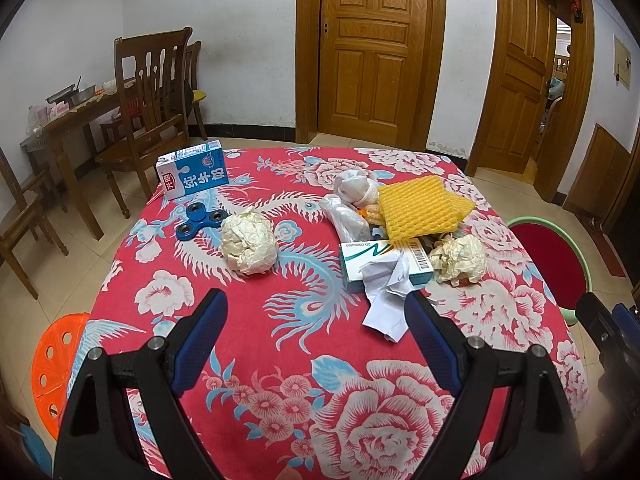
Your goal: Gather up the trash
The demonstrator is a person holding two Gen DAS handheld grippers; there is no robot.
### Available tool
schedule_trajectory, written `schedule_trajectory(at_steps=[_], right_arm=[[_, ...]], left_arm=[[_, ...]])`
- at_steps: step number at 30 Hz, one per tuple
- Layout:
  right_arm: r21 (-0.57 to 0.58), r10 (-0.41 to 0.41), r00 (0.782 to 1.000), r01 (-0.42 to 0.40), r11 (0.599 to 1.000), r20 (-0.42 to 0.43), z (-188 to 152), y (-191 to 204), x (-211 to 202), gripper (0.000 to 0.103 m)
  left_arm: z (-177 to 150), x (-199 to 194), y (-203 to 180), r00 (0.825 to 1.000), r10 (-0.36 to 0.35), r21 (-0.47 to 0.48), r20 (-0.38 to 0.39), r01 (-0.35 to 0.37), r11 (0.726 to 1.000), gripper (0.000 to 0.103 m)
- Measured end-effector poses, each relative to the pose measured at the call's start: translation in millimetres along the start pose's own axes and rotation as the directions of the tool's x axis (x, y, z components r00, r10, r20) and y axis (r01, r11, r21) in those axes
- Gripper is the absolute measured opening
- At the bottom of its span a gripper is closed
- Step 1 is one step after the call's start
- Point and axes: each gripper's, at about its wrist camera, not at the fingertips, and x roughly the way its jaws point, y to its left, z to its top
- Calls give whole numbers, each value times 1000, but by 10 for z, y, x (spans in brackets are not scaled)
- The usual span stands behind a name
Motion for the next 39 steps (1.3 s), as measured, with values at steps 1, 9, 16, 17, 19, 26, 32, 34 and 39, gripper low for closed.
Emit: schedule_trajectory(at_steps=[1, 9, 16, 17, 19, 26, 32, 34, 39], right_arm=[[0, 0, 1000, 0, 1000, 0, -1, 3, 1, 103], [0, 0, 1000, 0, 1000, 0, -4, -5, 4, 103], [1, 0, 1000, 0, 1000, 0, -4, -9, 5, 103], [2, 1, 1000, -1, 1000, 0, -7, -4, 7, 103], [3, 0, 1000, 0, 1000, -1, -5, -11, 6, 103], [3, 2, 1000, -2, 1000, -1, -6, -10, 5, 103], [9, 10, 1000, -10, 1000, 0, -4, -14, -20, 103], [17, 14, 1000, -14, 1000, 3, -5, -24, -34, 103], [36, 21, 1000, -21, 999, 7, -13, -17, -25, 103]], left_arm=[[0, 0, 0, 1000, 0, 0, 0, 0, 1000, 90], [1, 0, -4, 1000, 0, 0, -1, 0, 1000, 90], [0, 0, -2, 1000, 0, 0, 0, 0, 1000, 90], [0, 0, -2, 1000, 0, 0, 0, 0, 1000, 90], [1, 1, -1, 1000, 0, 0, -1, 0, 1000, 90], [1, 1, -1, 1000, 0, -1, -2, 0, 1000, 90], [0, 3, -3, 1000, -1, 0, -3, 1, 1000, 90], [-4, 7, -2, 1000, -2, 1, -4, 2, 1000, 90], [-29, 17, 6, 1000, -2, 0, -7, 2, 1000, 90]])
